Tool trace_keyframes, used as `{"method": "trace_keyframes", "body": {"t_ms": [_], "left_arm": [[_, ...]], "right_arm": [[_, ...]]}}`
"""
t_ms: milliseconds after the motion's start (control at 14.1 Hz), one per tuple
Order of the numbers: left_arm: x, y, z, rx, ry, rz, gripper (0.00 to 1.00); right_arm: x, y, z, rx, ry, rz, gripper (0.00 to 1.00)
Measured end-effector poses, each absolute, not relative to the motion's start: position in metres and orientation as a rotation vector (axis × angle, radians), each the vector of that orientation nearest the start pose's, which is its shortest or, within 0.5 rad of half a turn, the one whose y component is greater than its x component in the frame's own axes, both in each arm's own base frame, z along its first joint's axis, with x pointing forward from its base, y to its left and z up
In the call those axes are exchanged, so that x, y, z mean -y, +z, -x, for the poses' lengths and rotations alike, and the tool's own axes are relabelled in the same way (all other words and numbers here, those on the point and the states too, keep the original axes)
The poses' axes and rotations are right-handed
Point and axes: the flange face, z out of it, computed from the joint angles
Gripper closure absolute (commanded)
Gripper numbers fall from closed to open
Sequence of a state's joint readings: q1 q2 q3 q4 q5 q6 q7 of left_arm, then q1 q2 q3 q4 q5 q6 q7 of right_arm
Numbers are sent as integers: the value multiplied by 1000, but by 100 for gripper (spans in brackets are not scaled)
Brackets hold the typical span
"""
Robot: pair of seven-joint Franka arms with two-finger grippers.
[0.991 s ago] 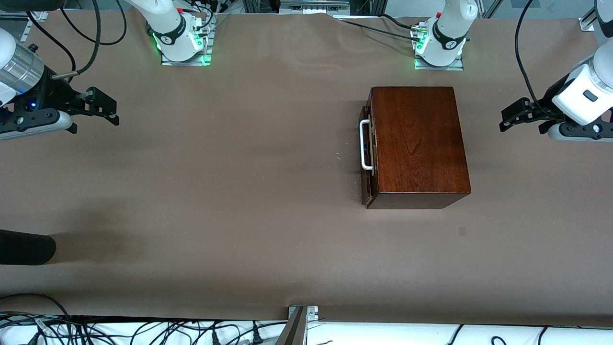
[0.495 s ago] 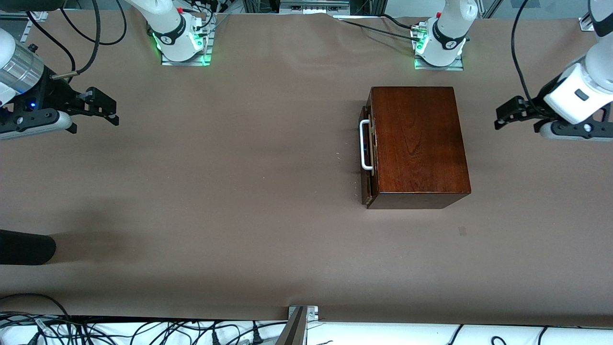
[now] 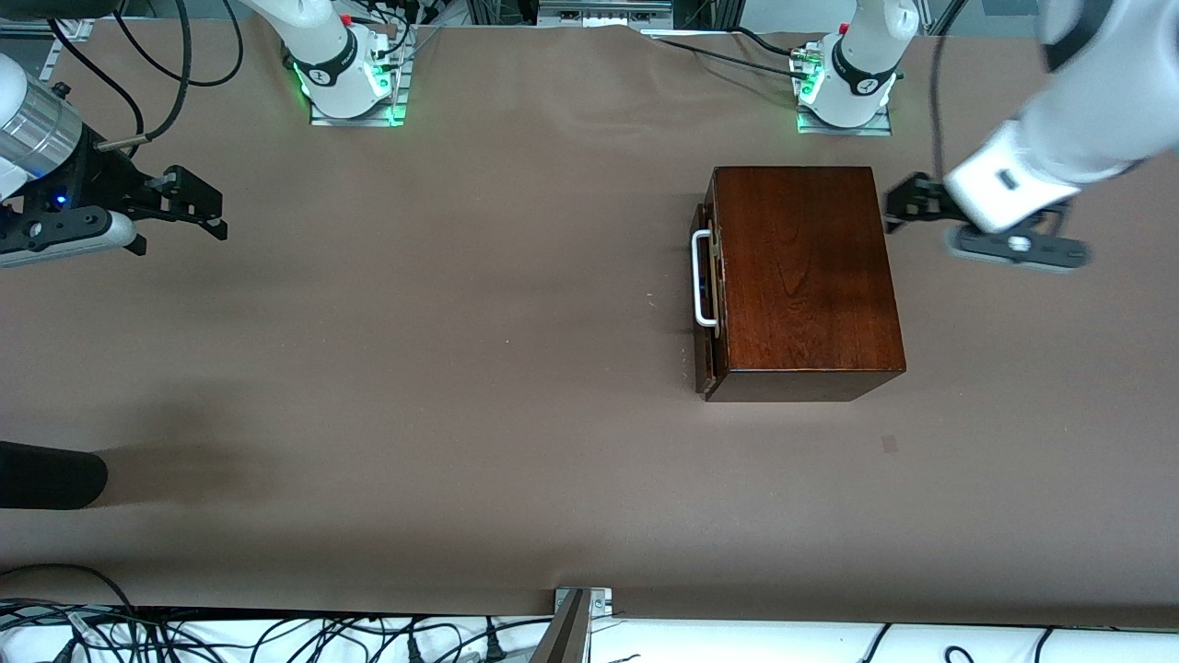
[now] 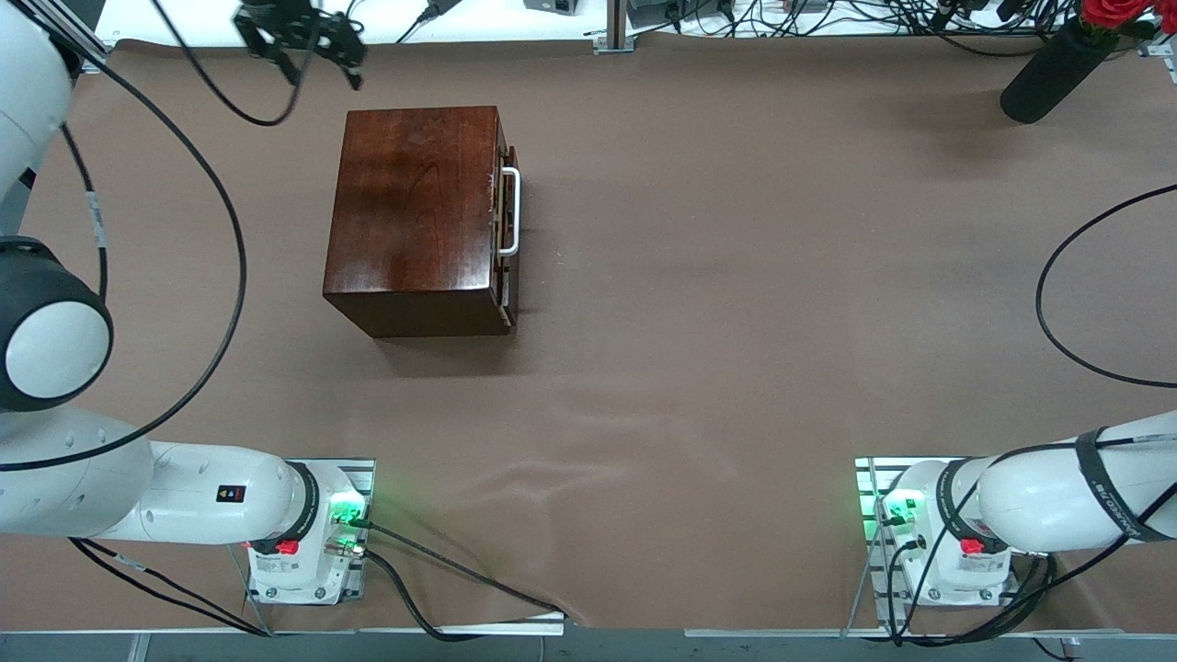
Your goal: Open drawer, take yellow block, close drawer
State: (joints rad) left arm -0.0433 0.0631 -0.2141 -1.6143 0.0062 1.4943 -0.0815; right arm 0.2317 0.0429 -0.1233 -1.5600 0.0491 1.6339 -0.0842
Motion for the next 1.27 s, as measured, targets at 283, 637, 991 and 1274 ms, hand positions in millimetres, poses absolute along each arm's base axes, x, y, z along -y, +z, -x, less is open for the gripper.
{"method": "trace_keyframes", "body": {"t_ms": [283,637,991,1274], "left_arm": [[233,540,-534,-179,214,3093,0],[356,471,-502,-99,124,2946,0],[401,394,-493,-83,125,2861,0],[414,352,-492,-83,167,2858,0]], "right_arm": [[-69,611,-570,295,-48,3083,0],[-68,611,-570,293,-49,3083,0],[-66,612,-570,286,-50,3084,0],[-66,611,-570,286,-48,3084,0]]}}
